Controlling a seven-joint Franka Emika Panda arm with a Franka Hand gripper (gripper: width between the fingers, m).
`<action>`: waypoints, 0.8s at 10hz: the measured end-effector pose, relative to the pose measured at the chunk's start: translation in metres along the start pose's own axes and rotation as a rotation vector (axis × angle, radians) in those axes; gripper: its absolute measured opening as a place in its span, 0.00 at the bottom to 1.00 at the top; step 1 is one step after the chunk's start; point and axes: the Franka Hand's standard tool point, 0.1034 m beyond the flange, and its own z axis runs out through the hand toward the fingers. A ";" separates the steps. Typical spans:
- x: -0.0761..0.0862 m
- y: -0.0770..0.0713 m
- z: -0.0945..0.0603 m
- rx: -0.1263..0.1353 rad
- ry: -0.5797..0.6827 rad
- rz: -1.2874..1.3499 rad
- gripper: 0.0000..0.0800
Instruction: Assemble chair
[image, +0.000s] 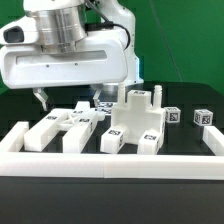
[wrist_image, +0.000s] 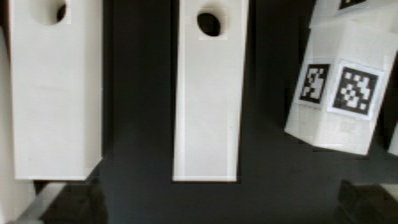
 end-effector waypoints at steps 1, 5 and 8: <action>0.000 0.000 0.000 0.000 0.000 -0.001 0.81; 0.000 0.009 0.008 -0.035 0.102 0.035 0.81; 0.005 0.015 0.007 -0.063 0.193 0.039 0.81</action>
Offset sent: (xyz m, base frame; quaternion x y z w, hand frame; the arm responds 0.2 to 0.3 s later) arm -0.0131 -0.0076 -0.0055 -0.0250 0.0667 0.0681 0.9951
